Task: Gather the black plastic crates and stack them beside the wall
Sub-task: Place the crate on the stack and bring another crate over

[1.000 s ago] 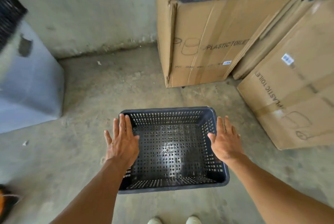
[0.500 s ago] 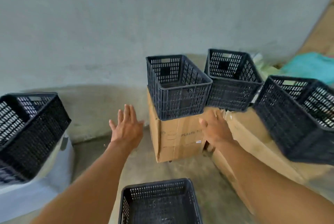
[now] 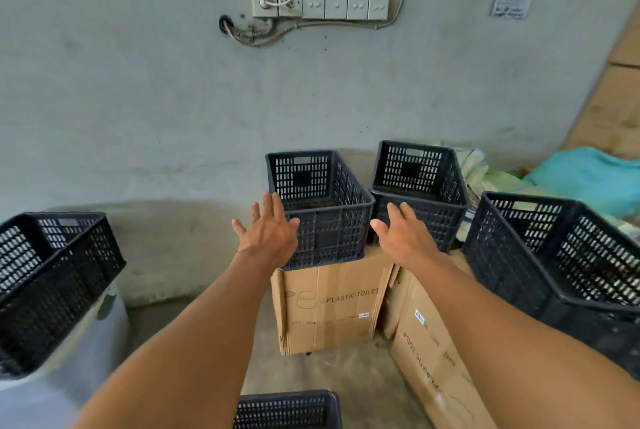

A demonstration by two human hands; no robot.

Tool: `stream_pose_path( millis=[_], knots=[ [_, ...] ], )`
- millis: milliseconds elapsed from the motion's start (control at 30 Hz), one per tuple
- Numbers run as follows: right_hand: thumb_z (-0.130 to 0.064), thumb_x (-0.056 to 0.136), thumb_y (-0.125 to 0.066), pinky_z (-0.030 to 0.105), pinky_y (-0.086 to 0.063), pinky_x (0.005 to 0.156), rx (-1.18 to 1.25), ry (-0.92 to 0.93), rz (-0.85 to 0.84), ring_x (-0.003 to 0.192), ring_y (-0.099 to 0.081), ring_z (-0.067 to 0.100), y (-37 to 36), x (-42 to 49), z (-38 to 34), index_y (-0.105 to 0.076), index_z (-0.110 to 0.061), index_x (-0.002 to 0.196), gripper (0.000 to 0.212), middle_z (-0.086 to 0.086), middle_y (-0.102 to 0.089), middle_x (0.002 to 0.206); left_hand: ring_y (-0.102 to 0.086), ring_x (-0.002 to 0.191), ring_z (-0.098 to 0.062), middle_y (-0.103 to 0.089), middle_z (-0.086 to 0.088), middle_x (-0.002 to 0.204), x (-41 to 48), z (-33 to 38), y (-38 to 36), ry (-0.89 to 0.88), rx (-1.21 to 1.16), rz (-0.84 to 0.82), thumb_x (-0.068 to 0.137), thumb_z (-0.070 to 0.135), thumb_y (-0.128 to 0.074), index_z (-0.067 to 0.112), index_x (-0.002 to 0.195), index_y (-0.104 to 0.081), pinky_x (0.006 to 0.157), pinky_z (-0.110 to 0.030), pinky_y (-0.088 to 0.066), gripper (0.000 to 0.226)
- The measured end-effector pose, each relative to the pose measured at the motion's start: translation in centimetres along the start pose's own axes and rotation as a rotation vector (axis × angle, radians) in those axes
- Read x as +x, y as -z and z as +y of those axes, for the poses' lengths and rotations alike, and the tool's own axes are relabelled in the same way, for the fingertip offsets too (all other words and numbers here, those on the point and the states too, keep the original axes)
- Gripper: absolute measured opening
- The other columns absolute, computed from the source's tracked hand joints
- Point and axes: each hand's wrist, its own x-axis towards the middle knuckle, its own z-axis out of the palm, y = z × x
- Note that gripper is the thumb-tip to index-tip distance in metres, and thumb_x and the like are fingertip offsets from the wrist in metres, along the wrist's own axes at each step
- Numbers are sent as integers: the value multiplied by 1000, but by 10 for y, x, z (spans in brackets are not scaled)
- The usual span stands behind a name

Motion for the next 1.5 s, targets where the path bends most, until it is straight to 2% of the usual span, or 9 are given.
stream_pose_path(
  millis=[133,200,367,633,867,1000,1267,1367,1500],
  knots=[
    [-53,100,-29,52,-31,110,-28,41,-49,142,-27,39,11,21,46,-18,-19,154,65,6,-10,162,-8,148,-29,3,-3,163,-3,53,-21,63,-12,-27,102,43,-24,10,155,0,109,-70,-9,67],
    [-53,100,-29,52,-31,110,-12,27,-82,141,-27,39,13,29,59,-18,-18,154,65,8,-11,162,-5,149,-28,5,-3,163,-9,69,-28,71,-11,-57,102,43,-23,11,155,1,109,-70,-7,67],
    [-52,100,-29,49,-29,112,45,68,-108,142,-26,38,10,42,37,-16,-19,155,65,7,-11,163,-1,149,-29,8,-4,163,-13,61,-16,123,34,-66,103,42,-22,11,155,3,109,-70,-6,66],
    [-53,99,-27,53,-30,110,60,61,-100,141,-27,39,-40,32,-65,-15,-20,155,66,6,-10,163,2,149,-28,11,-3,163,6,-40,19,91,56,-57,103,43,-22,12,155,6,111,-67,-2,67],
    [-56,98,-26,56,-33,106,80,-193,-27,136,-30,41,-95,13,-189,-19,-20,153,66,11,-18,158,2,149,-27,7,-1,163,47,-167,57,-173,204,-158,102,48,-22,12,155,2,110,-69,-6,69],
    [-57,97,-25,56,-33,105,80,-291,-32,135,-32,41,-117,12,-246,-20,-20,152,66,13,-24,155,2,149,-26,6,0,164,78,-223,79,-246,234,-191,100,52,-24,15,155,-1,111,-68,-7,70],
    [-57,97,-24,57,-32,107,87,-405,-34,135,-31,42,-154,61,-295,-18,-17,153,69,15,-23,156,-1,150,-22,3,3,164,158,-287,86,-296,277,-165,100,54,-21,17,155,-4,111,-67,-9,69],
    [-57,98,-24,57,-31,108,100,-473,-48,136,-30,42,-169,85,-303,-18,-16,153,69,15,-22,156,0,150,-22,3,3,164,191,-297,76,-345,306,-199,100,54,-21,17,156,-3,111,-67,-9,69],
    [-58,97,-25,59,-31,107,151,-583,31,136,-30,43,-178,139,-298,-19,-14,153,72,16,-22,156,-1,150,-23,4,2,164,267,-292,60,-409,310,-178,100,55,-21,16,156,-3,111,-67,-8,70]
  ],
)
